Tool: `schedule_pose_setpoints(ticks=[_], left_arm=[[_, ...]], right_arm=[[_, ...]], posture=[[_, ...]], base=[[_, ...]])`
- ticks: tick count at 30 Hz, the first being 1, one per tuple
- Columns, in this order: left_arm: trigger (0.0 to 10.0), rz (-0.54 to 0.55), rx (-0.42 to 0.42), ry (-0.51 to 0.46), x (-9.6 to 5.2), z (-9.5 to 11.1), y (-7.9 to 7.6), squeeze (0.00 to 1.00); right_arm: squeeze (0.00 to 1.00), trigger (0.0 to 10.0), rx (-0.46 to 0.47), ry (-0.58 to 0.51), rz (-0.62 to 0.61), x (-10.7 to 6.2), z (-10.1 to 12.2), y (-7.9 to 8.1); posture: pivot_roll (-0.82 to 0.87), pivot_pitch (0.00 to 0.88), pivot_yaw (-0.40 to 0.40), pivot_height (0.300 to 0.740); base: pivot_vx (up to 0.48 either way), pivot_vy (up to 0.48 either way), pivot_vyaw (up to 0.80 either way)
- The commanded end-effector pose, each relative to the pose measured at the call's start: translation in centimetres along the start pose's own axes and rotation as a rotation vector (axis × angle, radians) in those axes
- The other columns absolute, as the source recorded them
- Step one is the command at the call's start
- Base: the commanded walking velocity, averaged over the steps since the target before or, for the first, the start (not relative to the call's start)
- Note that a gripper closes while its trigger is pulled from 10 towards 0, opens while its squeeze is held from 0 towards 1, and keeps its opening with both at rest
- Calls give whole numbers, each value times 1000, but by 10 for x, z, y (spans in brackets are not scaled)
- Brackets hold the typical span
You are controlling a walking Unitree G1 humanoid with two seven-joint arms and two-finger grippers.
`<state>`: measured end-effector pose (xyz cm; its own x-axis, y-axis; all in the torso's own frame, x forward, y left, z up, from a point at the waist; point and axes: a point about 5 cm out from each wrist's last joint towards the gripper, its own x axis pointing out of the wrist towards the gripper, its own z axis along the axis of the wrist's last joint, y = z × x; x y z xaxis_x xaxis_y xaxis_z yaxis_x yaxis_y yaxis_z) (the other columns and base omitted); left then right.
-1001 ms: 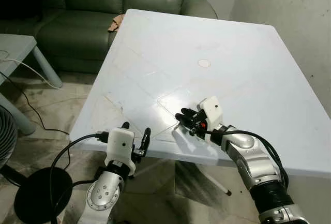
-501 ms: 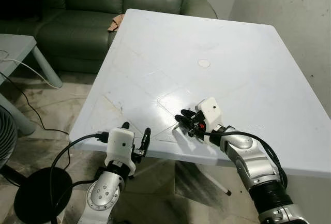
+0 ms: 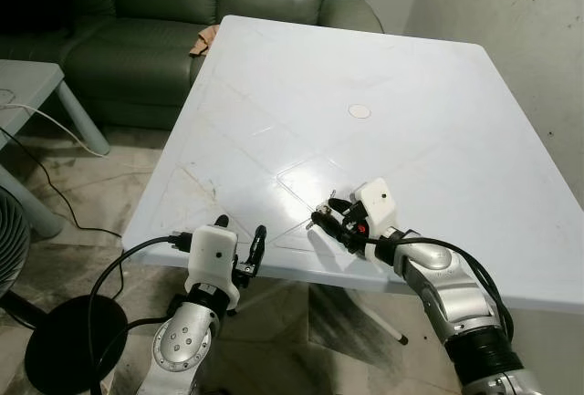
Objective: Hang keys on a hook
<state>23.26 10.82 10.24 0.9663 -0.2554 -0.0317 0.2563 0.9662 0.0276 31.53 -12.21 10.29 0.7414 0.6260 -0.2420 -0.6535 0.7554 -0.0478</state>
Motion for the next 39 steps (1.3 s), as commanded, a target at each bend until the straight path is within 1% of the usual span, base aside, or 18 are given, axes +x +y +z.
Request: schedule_pose_setpoints(ticks=[1,2,3,5,6,7,11,13,15,24,28,29,31,35,37,38,39], left_arm=[[10000,8,6,-1,-1,1,0,0],[10000,8,6,-1,-1,1,0,0],[10000,7,6,-1,-1,1,1,0],[10000,6,6,-1,-1,1,0,0],[10000,5,7,-1,-1,1,0,0],[10000,3,7,-1,-1,1,0,0],[10000,-2,11,-3,-1,2,-1,0],[10000,-3,11,-3,0,2,-1,0],[10000,-6,13,-4,0,2,-1,0],[10000,-5,15,-6,0,2,-1,0],[10000,-2,15,-7,0,3,-1,0],[10000,1,15,-7,0,3,-1,0],[10000,3,15,-8,-1,3,-1,0],[10000,6,15,-8,-1,3,-1,0],[10000,9,15,-7,-1,3,0,0],[10000,11,16,-7,-1,3,0,0],[10000,12,16,-7,-1,3,0,0]], right_arm=[[1000,10000,-18,8,-27,-3,0,-1],[1000,10000,-14,12,-35,-4,-1,-1],[1000,10000,0,46,-41,-5,-4,1],[1000,10000,-1,57,-47,-6,-5,2],[98,10000,15,64,-41,-6,-7,5],[0,10000,16,67,-41,-6,-7,6],[0,10000,27,82,-53,-6,-8,10],[0,10000,46,85,-48,-6,-8,12],[0,10000,91,72,-41,-4,-5,17],[0,10000,131,64,-53,2,2,22],[0,10000,141,64,-48,3,4,24],[0,10000,112,65,-90,5,6,23],[0,10000,96,62,-135,7,7,22],[0,10000,111,68,-150,8,8,24],[0,10000,88,68,-176,9,9,25],[0,8706,79,65,-181,9,8,26],[0,8118,64,65,-191,9,8,26]], posture=[[-42,114,-48,740],[-43,113,-47,740],[-43,113,-47,740],[-43,113,-47,740],[-46,109,-44,740],[-46,109,-44,740],[-49,107,-41,740],[-49,107,-41,740],[-49,107,-41,740],[-44,102,-44,740],[-40,102,-47,740],[-39,103,-48,740],[-38,106,-49,740],[-36,111,-51,740],[-36,111,-51,740],[-36,111,-51,740],[-35,118,-52,740]], base=[[0,0,0],[0,0,0],[0,0,0],[0,0,0],[0,0,0],[0,0,0],[0,0,0],[0,0,0],[0,0,0],[0,0,0],[0,0,0],[0,0,0],[0,0,0],[0,0,0],[0,0,0],[0,0,0],[0,0,0]])
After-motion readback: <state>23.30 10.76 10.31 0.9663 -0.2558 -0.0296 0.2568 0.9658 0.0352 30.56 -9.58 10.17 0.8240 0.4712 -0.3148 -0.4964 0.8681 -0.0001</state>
